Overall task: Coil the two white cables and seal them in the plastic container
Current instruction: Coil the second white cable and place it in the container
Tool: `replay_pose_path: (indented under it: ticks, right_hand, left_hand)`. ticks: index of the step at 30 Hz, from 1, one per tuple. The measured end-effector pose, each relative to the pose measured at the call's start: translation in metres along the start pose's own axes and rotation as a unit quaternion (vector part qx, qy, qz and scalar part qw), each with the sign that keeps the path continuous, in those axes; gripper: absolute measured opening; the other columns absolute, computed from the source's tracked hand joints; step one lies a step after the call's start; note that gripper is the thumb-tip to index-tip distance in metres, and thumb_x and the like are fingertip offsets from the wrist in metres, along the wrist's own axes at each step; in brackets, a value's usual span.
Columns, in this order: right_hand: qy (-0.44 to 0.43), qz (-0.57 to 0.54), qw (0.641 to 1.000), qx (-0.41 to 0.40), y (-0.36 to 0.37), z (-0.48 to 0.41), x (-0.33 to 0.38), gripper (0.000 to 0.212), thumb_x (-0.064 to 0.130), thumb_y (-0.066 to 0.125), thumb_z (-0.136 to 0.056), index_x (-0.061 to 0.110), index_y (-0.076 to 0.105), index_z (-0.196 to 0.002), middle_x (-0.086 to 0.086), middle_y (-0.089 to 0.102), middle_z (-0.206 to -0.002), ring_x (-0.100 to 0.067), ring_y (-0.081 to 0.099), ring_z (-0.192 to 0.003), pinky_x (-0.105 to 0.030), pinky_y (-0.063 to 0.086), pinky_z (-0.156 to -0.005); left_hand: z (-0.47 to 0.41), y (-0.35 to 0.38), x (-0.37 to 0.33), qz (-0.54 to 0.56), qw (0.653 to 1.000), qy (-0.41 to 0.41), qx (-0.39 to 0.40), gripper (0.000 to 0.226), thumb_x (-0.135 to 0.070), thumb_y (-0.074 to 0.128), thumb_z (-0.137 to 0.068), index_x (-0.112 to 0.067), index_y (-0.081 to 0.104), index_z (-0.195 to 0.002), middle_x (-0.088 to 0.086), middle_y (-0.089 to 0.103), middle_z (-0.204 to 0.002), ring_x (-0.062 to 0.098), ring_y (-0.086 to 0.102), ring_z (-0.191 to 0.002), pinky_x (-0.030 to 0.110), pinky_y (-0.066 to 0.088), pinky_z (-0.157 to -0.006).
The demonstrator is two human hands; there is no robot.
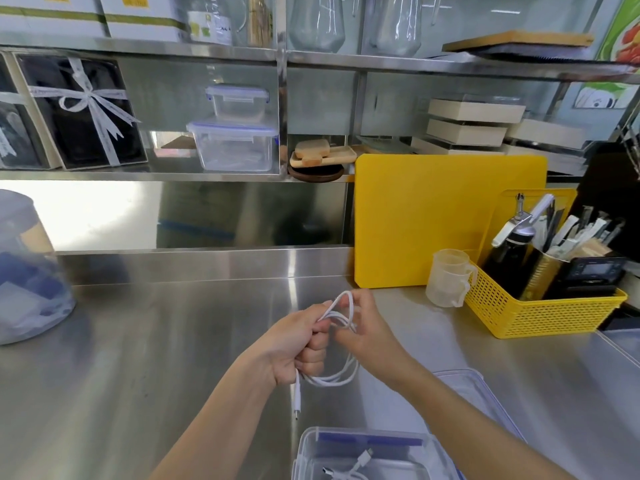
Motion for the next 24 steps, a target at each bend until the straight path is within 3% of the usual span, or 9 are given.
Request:
replay_pose_path:
  ticks: [2, 5, 8, 10, 13, 16, 18, 20, 24]
  right_hand:
    - [-0.009, -0.077, 0.997, 0.003, 0.002, 0.003, -0.001, 0.031, 0.001, 0.059, -0.083, 0.015, 0.043, -0.105, 0.001, 0.056, -0.091, 0.006, 0.058, -0.076, -0.01, 0.049, -0.068]
    - [-0.058, -0.101, 0.993, -0.011, -0.002, 0.006, 0.0, 0.034, -0.006, 0.058, -0.081, 0.019, 0.048, -0.101, 0.0, 0.06, -0.087, 0.0, 0.06, -0.075, -0.014, 0.05, -0.068]
    - [-0.063, -0.148, 0.987, -0.013, -0.003, 0.006, -0.003, 0.031, 0.004, 0.057, -0.073, 0.021, 0.049, -0.098, 0.011, 0.065, -0.076, -0.003, 0.061, -0.07, -0.015, 0.05, -0.063]
    - [-0.061, -0.162, 0.985, -0.013, -0.002, 0.007, -0.007, 0.027, 0.01, 0.058, -0.07, 0.019, 0.052, -0.095, 0.009, 0.063, -0.068, -0.007, 0.057, -0.062, -0.017, 0.046, -0.057]
    - [-0.075, -0.117, 0.99, 0.019, -0.002, 0.011, -0.015, 0.02, 0.032, 0.062, -0.072, 0.021, 0.058, -0.089, 0.002, 0.05, -0.06, -0.012, 0.042, -0.055, -0.019, 0.035, -0.051]
    - [-0.058, -0.06, 0.995, 0.06, -0.01, 0.011, -0.017, 0.025, 0.044, 0.061, -0.074, 0.021, 0.062, -0.084, -0.007, 0.047, -0.061, -0.016, 0.039, -0.055, -0.023, 0.032, -0.05]
    - [-0.055, -0.027, 0.997, 0.048, -0.019, 0.009, -0.015, 0.022, 0.04, 0.064, -0.076, 0.019, 0.065, -0.08, -0.009, 0.05, -0.06, -0.011, 0.04, -0.052, -0.019, 0.032, -0.049]
    - [-0.053, 0.008, 0.998, 0.041, -0.025, 0.006, -0.013, 0.01, 0.027, 0.066, -0.082, 0.019, 0.067, -0.075, 0.006, 0.053, -0.054, -0.004, 0.042, -0.049, -0.014, 0.034, -0.049]
    - [-0.042, 0.061, 0.997, 0.019, -0.034, 0.002, -0.012, 0.02, 0.018, 0.063, -0.084, 0.032, 0.064, -0.069, 0.01, 0.055, -0.053, -0.001, 0.047, -0.05, -0.01, 0.036, -0.048]
  left_hand:
    - [0.002, 0.003, -0.002, 0.001, 1.0, 0.002, 0.016, 0.05, -0.035, 0.037, -0.097, -0.022, 0.03, -0.05, -0.007, 0.024, -0.036, 0.006, 0.015, -0.027, 0.012, 0.015, -0.03]
    - [0.003, 0.005, -0.005, 0.006, 1.0, 0.003, 0.029, 0.049, -0.03, 0.035, -0.098, -0.023, 0.03, -0.049, -0.008, 0.024, -0.035, 0.005, 0.014, -0.026, 0.011, 0.014, -0.03]
    - [0.006, 0.007, -0.009, -0.002, 0.999, 0.005, 0.044, 0.05, -0.03, 0.034, -0.098, -0.023, 0.031, -0.049, -0.008, 0.022, -0.036, 0.005, 0.013, -0.026, 0.012, 0.012, -0.032]
    - [0.005, 0.006, -0.01, -0.01, 0.999, 0.006, 0.048, 0.049, -0.032, 0.036, -0.097, -0.023, 0.031, -0.049, -0.008, 0.022, -0.036, 0.004, 0.012, -0.027, 0.013, 0.01, -0.033]
    - [0.005, -0.003, -0.01, -0.024, 0.999, -0.006, 0.029, 0.048, -0.034, 0.037, -0.098, -0.022, 0.031, -0.052, -0.008, 0.021, -0.037, 0.005, 0.013, -0.028, 0.012, 0.012, -0.032]
    - [0.004, -0.015, -0.015, -0.04, 0.999, -0.009, 0.002, 0.047, -0.033, 0.038, -0.097, -0.021, 0.032, -0.052, -0.008, 0.021, -0.037, 0.006, 0.013, -0.028, 0.012, 0.013, -0.031]
    - [0.004, -0.022, -0.022, -0.033, 0.999, -0.006, -0.016, 0.048, -0.031, 0.038, -0.097, -0.021, 0.031, -0.051, -0.008, 0.021, -0.036, 0.005, 0.013, -0.027, 0.011, 0.013, -0.03]
    - [0.004, -0.025, -0.027, -0.039, 0.999, -0.002, -0.026, 0.047, -0.031, 0.038, -0.097, -0.02, 0.031, -0.052, -0.008, 0.021, -0.036, 0.005, 0.013, -0.027, 0.011, 0.013, -0.03]
    - [0.005, -0.023, -0.03, -0.059, 0.998, 0.006, -0.036, 0.047, -0.031, 0.038, -0.096, -0.02, 0.032, -0.052, -0.008, 0.022, -0.037, 0.006, 0.014, -0.029, 0.013, 0.016, -0.03]
Point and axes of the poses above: each hand's wrist, its own z-axis away from the middle knuckle, its own y-axis out of the palm, x = y × z, the point moved 1 cm from there along -z, towards the middle knuckle
